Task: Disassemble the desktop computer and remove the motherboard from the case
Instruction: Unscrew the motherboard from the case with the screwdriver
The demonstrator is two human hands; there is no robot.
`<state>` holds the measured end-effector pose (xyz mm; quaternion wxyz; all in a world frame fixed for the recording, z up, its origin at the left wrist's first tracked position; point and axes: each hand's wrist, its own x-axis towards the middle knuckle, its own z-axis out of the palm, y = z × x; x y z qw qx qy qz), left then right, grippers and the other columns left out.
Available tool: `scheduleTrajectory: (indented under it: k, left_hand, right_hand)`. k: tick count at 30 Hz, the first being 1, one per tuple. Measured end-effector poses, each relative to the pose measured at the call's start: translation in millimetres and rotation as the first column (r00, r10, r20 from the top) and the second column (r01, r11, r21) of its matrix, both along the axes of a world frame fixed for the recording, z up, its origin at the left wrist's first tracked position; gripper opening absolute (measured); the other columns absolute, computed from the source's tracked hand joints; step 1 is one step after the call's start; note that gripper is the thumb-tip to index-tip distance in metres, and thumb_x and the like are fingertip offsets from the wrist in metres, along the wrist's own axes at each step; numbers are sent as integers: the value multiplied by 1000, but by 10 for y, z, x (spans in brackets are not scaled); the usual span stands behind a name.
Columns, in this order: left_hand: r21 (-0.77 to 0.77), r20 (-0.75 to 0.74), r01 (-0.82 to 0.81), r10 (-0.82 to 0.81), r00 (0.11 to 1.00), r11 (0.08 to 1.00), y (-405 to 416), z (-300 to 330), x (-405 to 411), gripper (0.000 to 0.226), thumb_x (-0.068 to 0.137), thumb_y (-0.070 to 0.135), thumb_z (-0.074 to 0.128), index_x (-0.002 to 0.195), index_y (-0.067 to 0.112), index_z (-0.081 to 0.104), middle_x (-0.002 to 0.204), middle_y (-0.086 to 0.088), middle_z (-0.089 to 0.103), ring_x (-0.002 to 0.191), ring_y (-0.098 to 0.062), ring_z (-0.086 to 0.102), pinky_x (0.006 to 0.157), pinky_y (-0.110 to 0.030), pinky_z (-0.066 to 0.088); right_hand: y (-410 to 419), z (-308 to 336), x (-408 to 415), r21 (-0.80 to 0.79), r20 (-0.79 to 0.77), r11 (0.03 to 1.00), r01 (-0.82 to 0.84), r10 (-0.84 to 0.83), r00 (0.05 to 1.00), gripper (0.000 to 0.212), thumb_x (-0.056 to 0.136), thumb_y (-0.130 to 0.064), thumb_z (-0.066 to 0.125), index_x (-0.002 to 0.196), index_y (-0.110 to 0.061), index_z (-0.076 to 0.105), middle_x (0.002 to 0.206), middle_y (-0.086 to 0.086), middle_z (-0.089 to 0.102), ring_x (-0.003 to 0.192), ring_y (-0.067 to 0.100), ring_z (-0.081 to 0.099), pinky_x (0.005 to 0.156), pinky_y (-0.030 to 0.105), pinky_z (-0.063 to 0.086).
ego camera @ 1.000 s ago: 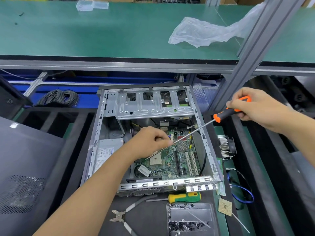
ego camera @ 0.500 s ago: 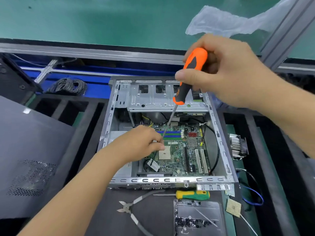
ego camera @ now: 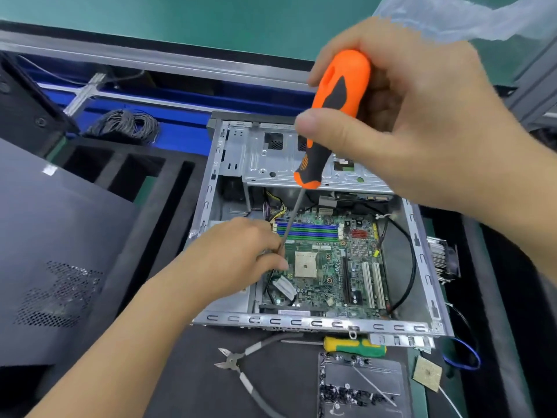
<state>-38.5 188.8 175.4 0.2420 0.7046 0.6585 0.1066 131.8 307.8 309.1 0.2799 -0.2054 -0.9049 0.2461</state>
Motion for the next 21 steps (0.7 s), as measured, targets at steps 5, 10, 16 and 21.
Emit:
scheduleTrajectory:
  k: [5,10,16,21]
  left_hand:
    - [-99,-77,-8,1,997,995,-17,-34,43,17,88,46,65,80,31,67,75,18,45,79,-7,49,67,-26,37]
    - [-190,-99,-2,-17,995,982,-66,-133,53,23,95,45,54,93,27,68,102,9,57,97,-17,57,85,-38,48]
    - [-264,-132,-22,-13,991,964,-61,-172,75,23,93,43,60,93,21,69,108,9,59,97,-19,58,86,-38,48]
    - [-275,-222,-21,-42,974,961,-48,-198,103,29,93,46,58,97,21,70,108,7,58,97,-21,58,84,-37,48]
  right_hand:
    - [-69,-106,-34,-15,51,1000,-26,27,998,36,89,-44,66,107,-14,60,77,-13,60,65,14,55,63,23,45]
    - [-135,-215,-69,-19,77,997,-73,74,994,34,90,-42,66,107,-13,59,74,-19,61,67,4,61,65,23,50]
    - [-204,-308,-99,-5,112,994,-108,107,988,33,89,-42,68,106,-15,58,70,-20,57,66,1,57,63,19,48]
    - [-241,-337,-108,34,136,993,-110,105,985,35,88,-44,67,106,-15,61,70,-13,58,66,9,52,62,20,44]
